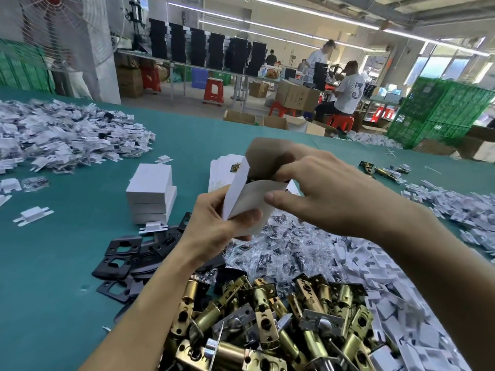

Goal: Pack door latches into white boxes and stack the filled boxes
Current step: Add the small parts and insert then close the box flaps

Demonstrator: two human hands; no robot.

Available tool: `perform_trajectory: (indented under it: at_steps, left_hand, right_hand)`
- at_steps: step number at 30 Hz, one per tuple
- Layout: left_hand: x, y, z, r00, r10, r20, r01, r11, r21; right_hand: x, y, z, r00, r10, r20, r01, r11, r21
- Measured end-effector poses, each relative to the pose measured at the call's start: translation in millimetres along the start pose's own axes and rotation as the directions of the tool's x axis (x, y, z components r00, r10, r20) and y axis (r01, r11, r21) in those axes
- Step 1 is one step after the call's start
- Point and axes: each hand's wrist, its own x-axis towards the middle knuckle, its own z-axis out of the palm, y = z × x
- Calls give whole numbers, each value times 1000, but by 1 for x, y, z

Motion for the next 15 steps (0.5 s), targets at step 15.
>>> perform_trajectory:
  at_steps: [15]
  left_hand:
    - [-1, 4, 0, 996, 85, -27, -86, 994, -68]
  right_hand:
    - [-3, -12, -2, 988, -130, -84, 115, 980, -162]
